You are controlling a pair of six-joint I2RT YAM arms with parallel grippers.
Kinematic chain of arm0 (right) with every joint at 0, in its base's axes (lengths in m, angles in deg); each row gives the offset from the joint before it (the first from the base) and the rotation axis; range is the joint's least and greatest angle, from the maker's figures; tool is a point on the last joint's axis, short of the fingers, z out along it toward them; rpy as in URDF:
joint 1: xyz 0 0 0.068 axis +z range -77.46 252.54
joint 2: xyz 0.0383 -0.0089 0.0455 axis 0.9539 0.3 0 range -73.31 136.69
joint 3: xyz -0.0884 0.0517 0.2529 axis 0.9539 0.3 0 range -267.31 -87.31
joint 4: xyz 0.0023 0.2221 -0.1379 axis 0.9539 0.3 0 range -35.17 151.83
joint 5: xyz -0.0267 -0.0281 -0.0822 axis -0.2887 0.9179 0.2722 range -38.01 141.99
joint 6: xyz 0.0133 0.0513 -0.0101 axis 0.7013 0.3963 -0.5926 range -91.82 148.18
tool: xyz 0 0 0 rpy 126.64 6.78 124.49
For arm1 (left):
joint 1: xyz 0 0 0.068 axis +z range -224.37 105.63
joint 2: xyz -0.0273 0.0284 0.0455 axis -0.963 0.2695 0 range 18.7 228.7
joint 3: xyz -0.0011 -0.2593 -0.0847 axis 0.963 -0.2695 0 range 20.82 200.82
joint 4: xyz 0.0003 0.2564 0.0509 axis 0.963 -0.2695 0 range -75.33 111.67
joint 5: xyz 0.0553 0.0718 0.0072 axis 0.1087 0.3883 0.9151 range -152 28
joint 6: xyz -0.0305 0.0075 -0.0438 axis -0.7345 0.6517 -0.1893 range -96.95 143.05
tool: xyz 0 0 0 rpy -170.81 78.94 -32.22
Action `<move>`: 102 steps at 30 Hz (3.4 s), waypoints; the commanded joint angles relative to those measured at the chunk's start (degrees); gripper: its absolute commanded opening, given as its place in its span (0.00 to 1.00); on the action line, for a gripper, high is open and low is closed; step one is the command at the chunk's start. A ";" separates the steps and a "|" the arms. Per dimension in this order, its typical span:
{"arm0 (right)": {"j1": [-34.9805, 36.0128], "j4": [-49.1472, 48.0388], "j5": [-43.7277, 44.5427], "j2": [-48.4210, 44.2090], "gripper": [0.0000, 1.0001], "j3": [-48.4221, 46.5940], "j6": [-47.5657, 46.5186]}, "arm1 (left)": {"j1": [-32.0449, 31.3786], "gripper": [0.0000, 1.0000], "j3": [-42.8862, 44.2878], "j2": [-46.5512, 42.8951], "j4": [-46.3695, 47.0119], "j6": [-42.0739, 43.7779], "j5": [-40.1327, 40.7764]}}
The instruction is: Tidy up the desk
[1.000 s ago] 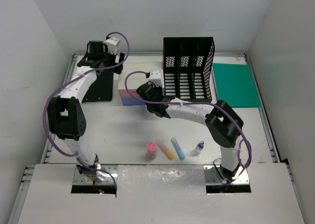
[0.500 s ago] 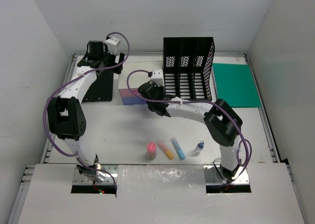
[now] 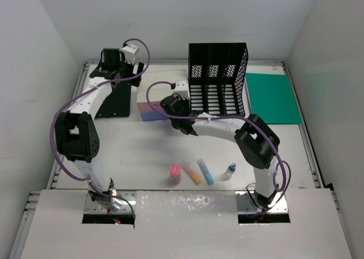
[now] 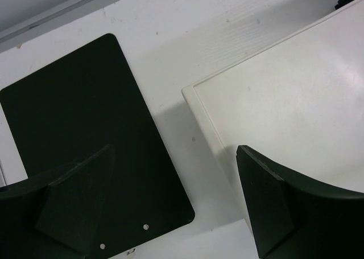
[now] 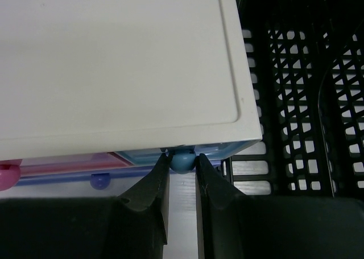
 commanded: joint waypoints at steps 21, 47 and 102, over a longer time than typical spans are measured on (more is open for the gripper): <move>10.16 6.04 -6.70 -22.22 0.00 20.63 1.09 | 2.06 0.87 -0.89 -1.21 2.49 1.07 1.37; 10.69 27.31 -31.68 -28.03 0.50 34.52 8.46 | 2.06 0.87 -2.12 -3.49 0.91 1.25 1.98; 2.17 7.35 -17.08 -15.54 0.27 5.44 -15.35 | 1.97 0.87 -5.20 -4.72 1.26 0.81 2.34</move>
